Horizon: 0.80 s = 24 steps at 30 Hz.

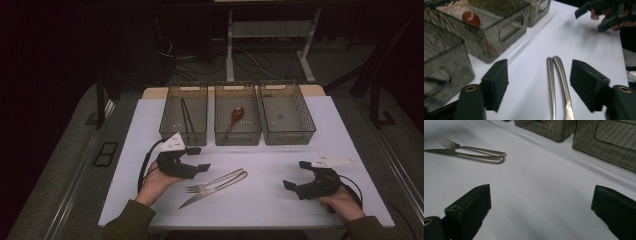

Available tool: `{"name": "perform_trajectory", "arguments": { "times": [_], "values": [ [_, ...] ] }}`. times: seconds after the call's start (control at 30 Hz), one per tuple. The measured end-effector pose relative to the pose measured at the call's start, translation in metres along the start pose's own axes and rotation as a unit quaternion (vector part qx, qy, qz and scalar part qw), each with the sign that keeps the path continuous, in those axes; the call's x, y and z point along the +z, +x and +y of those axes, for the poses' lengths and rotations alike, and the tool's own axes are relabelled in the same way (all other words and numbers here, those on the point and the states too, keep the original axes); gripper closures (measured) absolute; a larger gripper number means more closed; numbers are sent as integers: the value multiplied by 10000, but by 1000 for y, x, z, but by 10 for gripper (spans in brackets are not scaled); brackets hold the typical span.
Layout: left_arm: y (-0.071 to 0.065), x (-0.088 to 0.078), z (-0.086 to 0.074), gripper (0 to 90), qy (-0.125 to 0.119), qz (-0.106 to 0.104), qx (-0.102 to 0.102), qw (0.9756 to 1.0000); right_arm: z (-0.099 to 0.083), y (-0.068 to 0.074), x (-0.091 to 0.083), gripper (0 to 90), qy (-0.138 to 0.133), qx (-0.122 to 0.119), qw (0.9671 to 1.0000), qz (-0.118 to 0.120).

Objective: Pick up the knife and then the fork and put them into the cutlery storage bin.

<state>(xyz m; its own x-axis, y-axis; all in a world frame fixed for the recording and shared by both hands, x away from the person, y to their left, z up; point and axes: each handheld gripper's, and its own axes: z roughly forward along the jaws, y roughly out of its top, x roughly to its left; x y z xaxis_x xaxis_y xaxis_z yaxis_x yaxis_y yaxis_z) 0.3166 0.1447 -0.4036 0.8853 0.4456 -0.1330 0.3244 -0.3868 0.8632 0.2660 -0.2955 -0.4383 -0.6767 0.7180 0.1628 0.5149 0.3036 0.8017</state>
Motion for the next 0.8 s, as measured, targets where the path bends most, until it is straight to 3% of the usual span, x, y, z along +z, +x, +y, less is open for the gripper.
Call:
{"name": "perform_trajectory", "arguments": {
  "times": [0.33,0.8],
  "values": [
    [-2,11,-11,562,630,-290,79,9976,0,-1,2,20,8,-22,10000,-8],
    [-10,36,-14,727,1239,-483,228,9909,-1,-2,3,21,49,11,10000,-17]
  ]
}}
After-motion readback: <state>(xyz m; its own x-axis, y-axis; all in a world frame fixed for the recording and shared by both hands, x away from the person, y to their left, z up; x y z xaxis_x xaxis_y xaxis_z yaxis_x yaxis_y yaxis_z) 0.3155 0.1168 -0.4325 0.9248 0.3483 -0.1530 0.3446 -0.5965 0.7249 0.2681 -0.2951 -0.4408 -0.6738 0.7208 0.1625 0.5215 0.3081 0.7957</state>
